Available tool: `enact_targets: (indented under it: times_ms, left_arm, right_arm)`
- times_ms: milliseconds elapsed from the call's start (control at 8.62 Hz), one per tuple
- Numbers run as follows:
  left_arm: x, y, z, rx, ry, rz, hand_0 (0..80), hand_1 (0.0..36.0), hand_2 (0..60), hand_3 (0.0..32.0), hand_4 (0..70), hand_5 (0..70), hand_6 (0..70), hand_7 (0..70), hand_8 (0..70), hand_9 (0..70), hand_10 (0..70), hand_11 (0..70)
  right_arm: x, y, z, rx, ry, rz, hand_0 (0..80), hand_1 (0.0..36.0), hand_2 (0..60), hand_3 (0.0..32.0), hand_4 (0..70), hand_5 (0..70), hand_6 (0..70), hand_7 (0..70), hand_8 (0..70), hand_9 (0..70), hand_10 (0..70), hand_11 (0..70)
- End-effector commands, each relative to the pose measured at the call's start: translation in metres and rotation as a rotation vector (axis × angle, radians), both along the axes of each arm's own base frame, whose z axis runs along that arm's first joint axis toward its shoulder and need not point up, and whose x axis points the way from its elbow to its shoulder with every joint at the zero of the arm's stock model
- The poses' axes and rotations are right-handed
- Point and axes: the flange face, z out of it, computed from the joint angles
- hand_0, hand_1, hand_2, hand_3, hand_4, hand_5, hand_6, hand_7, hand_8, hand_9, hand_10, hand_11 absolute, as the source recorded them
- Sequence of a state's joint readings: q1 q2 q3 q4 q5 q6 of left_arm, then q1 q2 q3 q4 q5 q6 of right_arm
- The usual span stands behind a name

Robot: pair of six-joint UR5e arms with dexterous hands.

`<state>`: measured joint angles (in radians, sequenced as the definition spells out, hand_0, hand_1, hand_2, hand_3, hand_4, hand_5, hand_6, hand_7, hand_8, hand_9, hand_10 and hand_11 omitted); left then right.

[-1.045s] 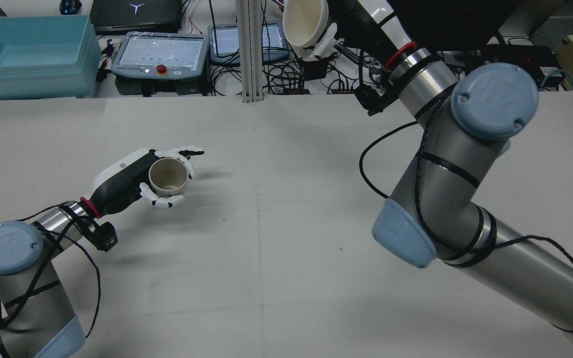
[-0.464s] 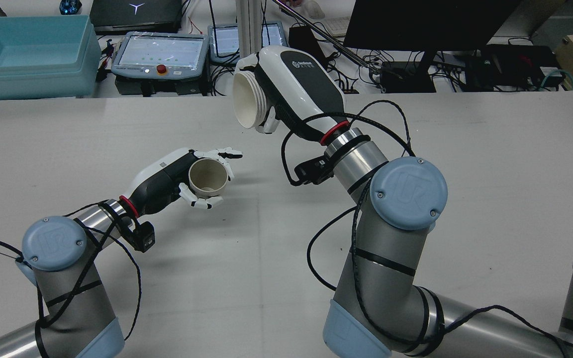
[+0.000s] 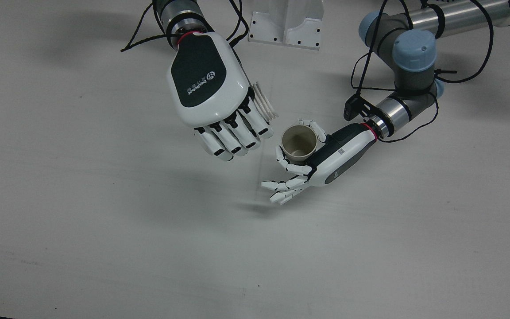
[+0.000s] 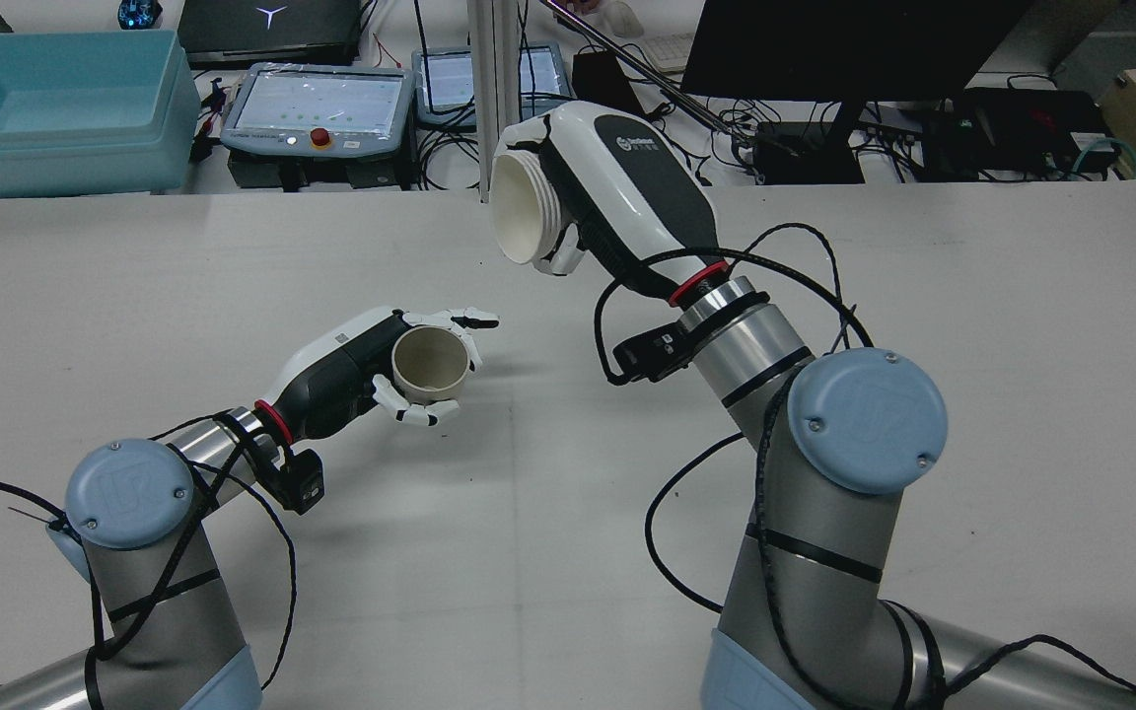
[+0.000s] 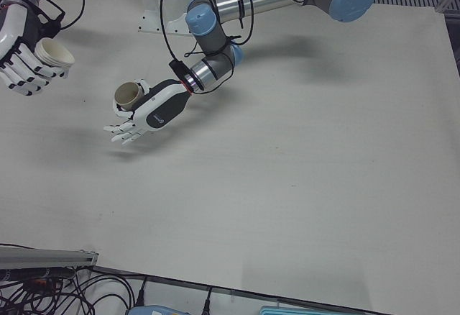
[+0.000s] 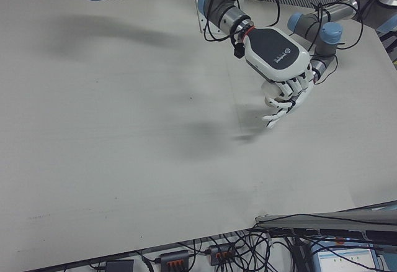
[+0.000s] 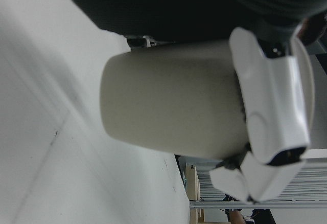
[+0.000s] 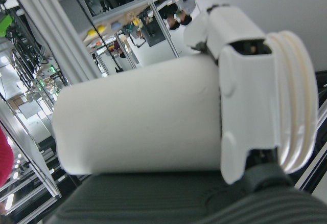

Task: Pour water
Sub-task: 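Tilt the right hand's cup to pour into the left hand's cup, then turn the right hand's cup upright and move it away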

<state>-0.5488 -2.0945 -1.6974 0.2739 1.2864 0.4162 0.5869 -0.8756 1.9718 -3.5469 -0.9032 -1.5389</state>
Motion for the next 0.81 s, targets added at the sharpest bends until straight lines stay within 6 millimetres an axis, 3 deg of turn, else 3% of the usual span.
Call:
enact_targets:
  times_ms: [0,232,464,696]
  left_arm:
    - [-0.021,-0.005,0.033,-0.087,0.011,0.003,60.6,36.0,60.0,0.0,70.0,70.0,15.6,20.8,6.9,8.7,3.2,6.0]
    - [-0.062,-0.021,0.075,-0.092,0.018,-0.048,58.5,36.0,60.0,0.0,70.0,70.0,14.6,20.2,7.3,9.3,3.4,6.1]
    - [-0.116,-0.026,0.142,-0.13,0.013,-0.102,57.1,36.0,60.0,0.0,70.0,70.0,14.2,20.1,7.2,9.4,4.0,6.9]
    - [-0.135,-0.022,0.194,-0.143,-0.004,-0.119,56.8,36.0,60.0,0.0,70.0,70.0,14.6,20.6,7.5,9.9,4.8,7.9]
  right_arm:
    - [0.127,-0.017,0.15,-0.129,-0.423,-0.055,80.0,36.0,60.0,0.0,70.0,70.0,70.0,70.0,52.1,67.8,45.5,66.8]
    - [0.205,-0.023,0.224,-0.225,-0.655,-0.071,80.0,36.0,60.0,0.0,70.0,70.0,70.0,70.0,55.0,70.0,50.1,70.0]
    - [0.271,-0.014,0.306,-0.32,-0.803,-0.023,80.0,36.0,60.0,0.0,70.0,70.0,70.0,70.0,59.8,70.0,58.0,70.0]
    - [0.324,0.0,0.377,-0.399,-0.789,0.041,79.7,36.0,60.0,0.0,68.4,70.0,70.0,70.0,64.1,70.0,62.7,70.0]
